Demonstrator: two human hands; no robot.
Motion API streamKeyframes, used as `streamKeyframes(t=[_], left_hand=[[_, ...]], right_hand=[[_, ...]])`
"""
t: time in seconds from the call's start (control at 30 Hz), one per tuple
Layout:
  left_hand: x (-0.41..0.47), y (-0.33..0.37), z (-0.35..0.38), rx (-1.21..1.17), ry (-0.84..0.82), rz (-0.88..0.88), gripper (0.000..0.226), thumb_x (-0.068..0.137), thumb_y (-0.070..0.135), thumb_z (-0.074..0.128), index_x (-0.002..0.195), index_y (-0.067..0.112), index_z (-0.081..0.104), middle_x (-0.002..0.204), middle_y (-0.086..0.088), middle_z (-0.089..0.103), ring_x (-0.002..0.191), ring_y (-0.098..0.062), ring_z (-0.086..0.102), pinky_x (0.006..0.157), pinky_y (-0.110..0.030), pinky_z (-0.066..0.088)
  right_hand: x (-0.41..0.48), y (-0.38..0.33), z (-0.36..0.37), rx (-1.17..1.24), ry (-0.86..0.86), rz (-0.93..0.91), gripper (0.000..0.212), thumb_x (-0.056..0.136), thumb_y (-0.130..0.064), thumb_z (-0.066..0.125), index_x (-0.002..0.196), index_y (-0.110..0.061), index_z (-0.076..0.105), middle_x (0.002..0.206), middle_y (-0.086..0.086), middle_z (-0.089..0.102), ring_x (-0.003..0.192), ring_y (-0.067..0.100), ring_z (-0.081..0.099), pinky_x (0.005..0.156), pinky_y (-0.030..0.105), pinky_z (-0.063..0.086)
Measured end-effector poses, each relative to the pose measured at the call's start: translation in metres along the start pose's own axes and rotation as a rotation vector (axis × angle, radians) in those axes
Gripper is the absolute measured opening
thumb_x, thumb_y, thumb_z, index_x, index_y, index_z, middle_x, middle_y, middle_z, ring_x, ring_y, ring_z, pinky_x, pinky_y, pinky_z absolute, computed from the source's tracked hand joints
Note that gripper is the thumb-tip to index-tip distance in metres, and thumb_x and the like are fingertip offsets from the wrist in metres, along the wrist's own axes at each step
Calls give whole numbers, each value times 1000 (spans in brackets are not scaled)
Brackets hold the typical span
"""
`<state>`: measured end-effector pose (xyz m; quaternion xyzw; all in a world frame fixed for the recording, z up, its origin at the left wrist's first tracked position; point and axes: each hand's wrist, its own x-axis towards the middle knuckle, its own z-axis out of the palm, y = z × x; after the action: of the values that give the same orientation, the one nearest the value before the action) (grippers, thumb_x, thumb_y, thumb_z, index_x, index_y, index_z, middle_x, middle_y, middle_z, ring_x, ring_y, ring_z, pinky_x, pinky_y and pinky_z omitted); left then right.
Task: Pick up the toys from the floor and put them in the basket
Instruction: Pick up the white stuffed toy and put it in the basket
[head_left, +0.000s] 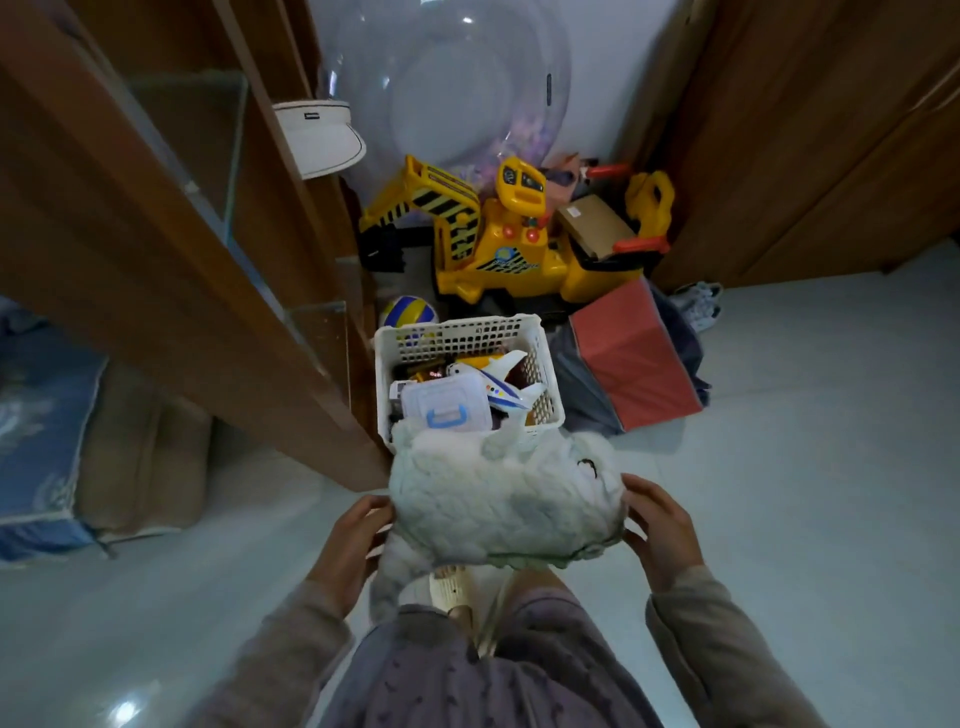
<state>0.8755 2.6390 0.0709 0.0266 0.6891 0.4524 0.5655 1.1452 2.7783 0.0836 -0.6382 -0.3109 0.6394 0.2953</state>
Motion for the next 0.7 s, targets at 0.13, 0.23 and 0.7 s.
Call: streamKeyframes(t=[0.13,0.23,0.7], left_hand=[[28,15,10,-35,31,-63,12,91,14,50,89,12,62,87,-8,64,78,-20,59,63,-31,48],[47,23,19,-50,69,-103,12,91,9,50,89,7,62,91,-13,64,81,-24,59,63,-32,49],[178,73,57,-85,219,-166,37,87,-3,46,120,13,53,107,-16,60,94,-31,57,66,-28,47]], right_hand=[[34,-20,12,-40,-21,24,15,90,2,50,95,-7,61,88,9,62,77,21,57,60,31,48],[63,-31,23,-91,-40,49,15,90,3,49,96,-6,60,89,8,61,78,21,57,60,31,48],[233,-73,94,-308,-106,185,30,89,8,47,113,-10,51,90,11,51,86,28,50,61,33,45]])
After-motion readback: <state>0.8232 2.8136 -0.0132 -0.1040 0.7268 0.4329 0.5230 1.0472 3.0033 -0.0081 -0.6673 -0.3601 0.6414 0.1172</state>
